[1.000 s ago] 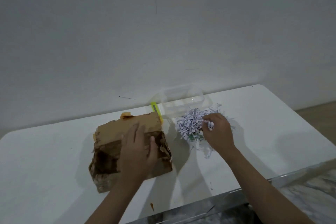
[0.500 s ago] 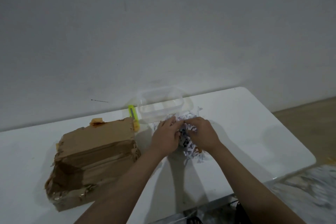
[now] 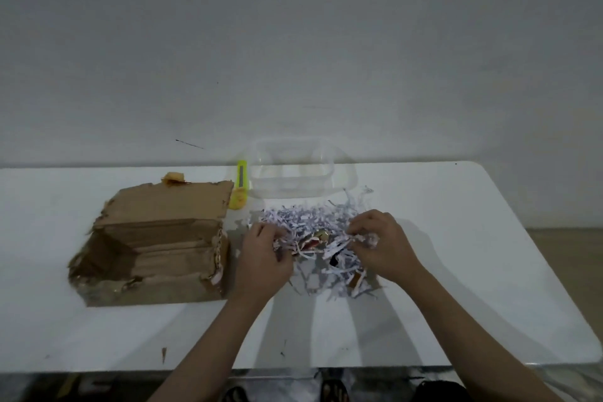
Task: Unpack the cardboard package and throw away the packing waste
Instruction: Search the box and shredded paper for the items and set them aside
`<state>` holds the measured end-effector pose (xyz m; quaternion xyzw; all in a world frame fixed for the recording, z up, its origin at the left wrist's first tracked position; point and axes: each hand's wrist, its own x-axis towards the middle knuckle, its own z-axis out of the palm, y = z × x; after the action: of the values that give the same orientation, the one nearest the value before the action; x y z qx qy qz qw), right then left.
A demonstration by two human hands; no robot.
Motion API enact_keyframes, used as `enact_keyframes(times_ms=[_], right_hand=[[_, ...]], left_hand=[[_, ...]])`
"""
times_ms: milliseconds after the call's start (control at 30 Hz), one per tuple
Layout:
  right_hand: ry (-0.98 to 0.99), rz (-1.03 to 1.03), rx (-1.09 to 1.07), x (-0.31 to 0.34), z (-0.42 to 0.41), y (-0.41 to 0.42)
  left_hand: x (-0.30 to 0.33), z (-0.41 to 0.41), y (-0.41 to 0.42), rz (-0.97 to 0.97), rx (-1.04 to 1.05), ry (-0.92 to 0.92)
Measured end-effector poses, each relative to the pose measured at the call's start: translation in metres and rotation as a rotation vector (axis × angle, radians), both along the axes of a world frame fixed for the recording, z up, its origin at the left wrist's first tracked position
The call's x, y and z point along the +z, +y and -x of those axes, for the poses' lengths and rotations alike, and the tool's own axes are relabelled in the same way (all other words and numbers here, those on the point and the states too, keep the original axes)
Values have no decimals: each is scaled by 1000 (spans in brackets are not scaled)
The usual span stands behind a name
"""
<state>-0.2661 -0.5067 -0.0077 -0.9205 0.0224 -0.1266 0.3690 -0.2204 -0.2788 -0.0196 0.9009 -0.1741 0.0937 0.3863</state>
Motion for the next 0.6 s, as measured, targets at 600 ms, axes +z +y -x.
enact_keyframes(times_ms=[600], right_hand=[[-41,-112,-75,0,-12,-4]], left_hand=[[-15,-1,-25,-284,60,95]])
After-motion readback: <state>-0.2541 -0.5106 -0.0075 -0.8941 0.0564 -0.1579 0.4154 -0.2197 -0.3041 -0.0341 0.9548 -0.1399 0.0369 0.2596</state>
